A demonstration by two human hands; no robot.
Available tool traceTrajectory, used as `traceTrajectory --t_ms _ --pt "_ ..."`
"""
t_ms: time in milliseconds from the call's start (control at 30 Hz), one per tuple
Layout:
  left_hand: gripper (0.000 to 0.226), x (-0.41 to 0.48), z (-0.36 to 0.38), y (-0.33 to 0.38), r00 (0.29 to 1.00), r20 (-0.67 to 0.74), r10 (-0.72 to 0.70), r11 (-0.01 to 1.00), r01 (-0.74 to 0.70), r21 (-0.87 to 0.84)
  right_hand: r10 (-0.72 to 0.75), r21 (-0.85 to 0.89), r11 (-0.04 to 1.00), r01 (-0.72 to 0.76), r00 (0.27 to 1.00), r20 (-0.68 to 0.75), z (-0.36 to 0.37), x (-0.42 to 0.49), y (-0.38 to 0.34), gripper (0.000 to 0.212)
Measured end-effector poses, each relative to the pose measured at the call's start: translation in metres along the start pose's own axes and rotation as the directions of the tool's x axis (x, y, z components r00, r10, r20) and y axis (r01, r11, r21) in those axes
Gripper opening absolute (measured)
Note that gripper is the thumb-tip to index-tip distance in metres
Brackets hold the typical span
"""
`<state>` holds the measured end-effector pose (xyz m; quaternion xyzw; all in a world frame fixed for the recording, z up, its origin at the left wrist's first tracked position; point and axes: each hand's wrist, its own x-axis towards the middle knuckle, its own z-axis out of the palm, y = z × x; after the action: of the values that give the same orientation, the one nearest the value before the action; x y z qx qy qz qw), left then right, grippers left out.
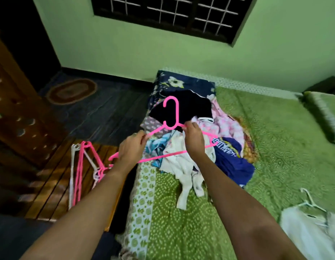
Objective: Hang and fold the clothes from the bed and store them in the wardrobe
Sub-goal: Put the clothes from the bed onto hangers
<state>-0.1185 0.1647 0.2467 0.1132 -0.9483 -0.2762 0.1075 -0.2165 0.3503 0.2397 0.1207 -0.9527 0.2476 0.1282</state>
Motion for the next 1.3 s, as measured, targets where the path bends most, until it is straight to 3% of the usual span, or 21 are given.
traceTrajectory --t_ms 133,233,367,467,533,667,900,1067,1300 --pt "0.032 0.026 0.041 0.067 0.996 -0.046 0.07 0.995 -0.073 -0.062 0.004 0.178 0.984 0.003 0.999 -0.036 -0.018 0.016 0.038 0.015" --pt "0.026 0.038 0.074 0.1 0.985 -0.164 -0.049 0.984 0.019 -0.177 0.013 0.299 0.954 0.001 0.999 -0.045 -0.024 0.032 0.069 0.014" --pt "0.023 0.045 0.112 0.115 0.965 -0.206 -0.161 0.965 0.11 -0.237 0.052 0.339 0.94 -0.03 0.997 -0.056 -0.021 0.04 0.107 0.018" --pt "0.024 0.046 0.131 0.117 0.947 -0.23 -0.225 0.949 0.159 -0.273 0.237 0.372 0.909 -0.187 0.967 -0.093 -0.007 0.036 0.139 0.016" --pt "0.024 0.047 0.139 0.116 0.927 -0.26 -0.269 0.931 0.181 -0.318 0.36 0.401 0.858 -0.323 0.933 -0.019 0.006 0.037 0.162 0.015" --pt "0.025 0.048 0.149 0.106 0.906 -0.293 -0.307 0.915 0.197 -0.351 0.461 0.308 0.794 -0.525 0.849 0.257 0.039 0.031 0.198 0.016" --pt "0.028 0.051 0.175 0.074 0.86 -0.274 -0.43 0.859 0.297 -0.418 0.534 0.119 0.748 -0.653 0.699 0.475 0.091 0.021 0.234 0.032" --pt "0.03 0.052 0.193 0.063 0.834 -0.208 -0.51 0.801 0.373 -0.469 0.62 0.011 0.666 -0.746 0.561 0.549 0.108 0.026 0.25 0.057" --pt "0.033 0.052 0.203 0.054 0.809 -0.173 -0.562 0.766 0.43 -0.478 0.696 0.077 0.54 -0.838 0.496 0.519 0.122 0.028 0.254 0.075"
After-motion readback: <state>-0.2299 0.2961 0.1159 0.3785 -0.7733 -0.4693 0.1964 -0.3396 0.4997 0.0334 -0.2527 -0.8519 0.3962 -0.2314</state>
